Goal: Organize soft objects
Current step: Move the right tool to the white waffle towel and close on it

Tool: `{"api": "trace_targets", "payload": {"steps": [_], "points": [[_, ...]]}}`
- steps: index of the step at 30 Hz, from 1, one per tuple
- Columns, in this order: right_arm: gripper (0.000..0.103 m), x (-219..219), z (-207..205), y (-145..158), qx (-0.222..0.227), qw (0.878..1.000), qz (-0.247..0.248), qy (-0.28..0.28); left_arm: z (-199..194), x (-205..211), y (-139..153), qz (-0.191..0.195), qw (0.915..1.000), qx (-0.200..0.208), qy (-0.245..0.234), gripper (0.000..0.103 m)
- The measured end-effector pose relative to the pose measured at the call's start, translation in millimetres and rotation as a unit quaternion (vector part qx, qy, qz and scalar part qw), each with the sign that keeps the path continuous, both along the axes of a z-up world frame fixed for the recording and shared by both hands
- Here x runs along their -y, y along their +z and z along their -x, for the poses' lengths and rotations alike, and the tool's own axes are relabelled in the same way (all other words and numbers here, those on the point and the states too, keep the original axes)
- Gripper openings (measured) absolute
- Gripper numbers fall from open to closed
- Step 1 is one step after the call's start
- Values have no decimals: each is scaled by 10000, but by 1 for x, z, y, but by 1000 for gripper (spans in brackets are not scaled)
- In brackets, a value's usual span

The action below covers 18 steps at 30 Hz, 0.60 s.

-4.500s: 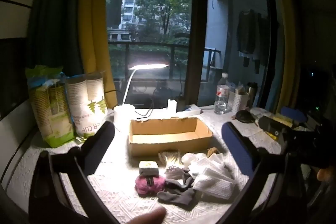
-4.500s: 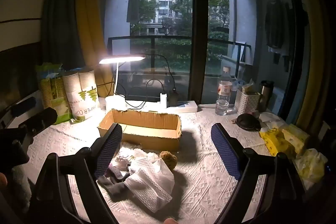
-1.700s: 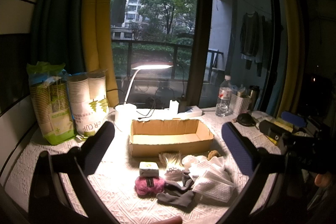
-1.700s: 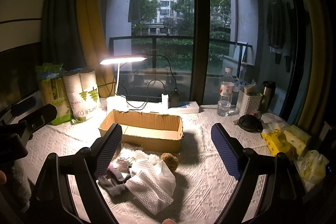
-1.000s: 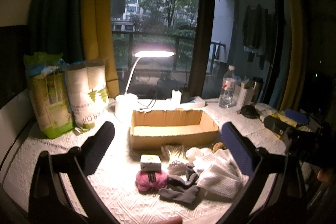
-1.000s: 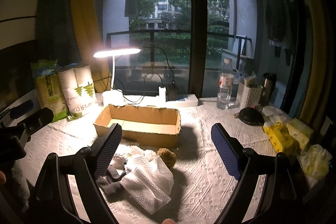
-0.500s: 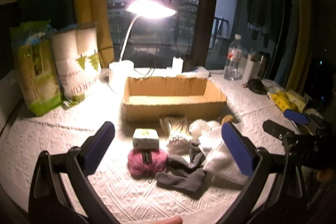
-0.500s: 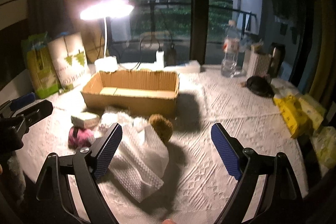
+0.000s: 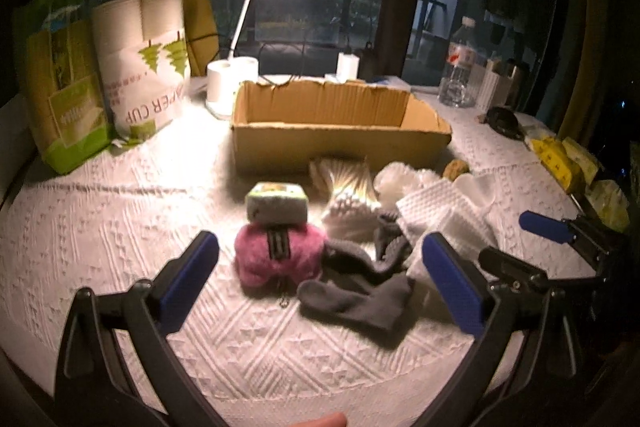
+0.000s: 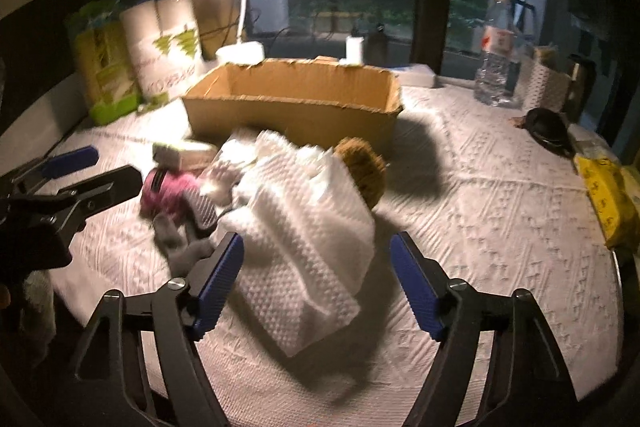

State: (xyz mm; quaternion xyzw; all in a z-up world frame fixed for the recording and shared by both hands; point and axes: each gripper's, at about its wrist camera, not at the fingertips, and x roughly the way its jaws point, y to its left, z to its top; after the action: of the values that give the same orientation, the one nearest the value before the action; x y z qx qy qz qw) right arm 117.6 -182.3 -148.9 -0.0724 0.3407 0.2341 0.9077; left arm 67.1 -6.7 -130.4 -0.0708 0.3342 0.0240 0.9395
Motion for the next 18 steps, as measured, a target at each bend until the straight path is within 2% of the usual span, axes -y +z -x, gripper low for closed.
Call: {"api": "trace_targets", "payload": {"steps": [1,4,7,9,10,11,14,18], "points": [[73,-1,0,-3,-14,10000,32,41,0,0,-2,4,10000,-29,-2,102],[70,-4,0,-11,-93,9998,119,124,-1,1,-7,1,10000,-90,-8,102],[61,-7,-1,-22,-174,9994,225,194,0,3,-10,-14,9999,-155,-25,102],[45,-10,1,-27,-192,9990,318,246,1,5,-11,-41,9998,-178,-38,102],[30,-10,2,-29,-192,9988,342,280,2,6,-11,-57,9998,-182,-36,102],[20,-10,4,-29,-179,9988,345,306,2,7,-11,-69,9998,-184,-37,102],[13,-6,11,-22,-41,9989,279,365,1,12,-8,-125,9998,-168,-61,102],[12,4,19,-6,130,9986,123,488,-2,22,-4,-182,9996,-149,-144,102]]}}
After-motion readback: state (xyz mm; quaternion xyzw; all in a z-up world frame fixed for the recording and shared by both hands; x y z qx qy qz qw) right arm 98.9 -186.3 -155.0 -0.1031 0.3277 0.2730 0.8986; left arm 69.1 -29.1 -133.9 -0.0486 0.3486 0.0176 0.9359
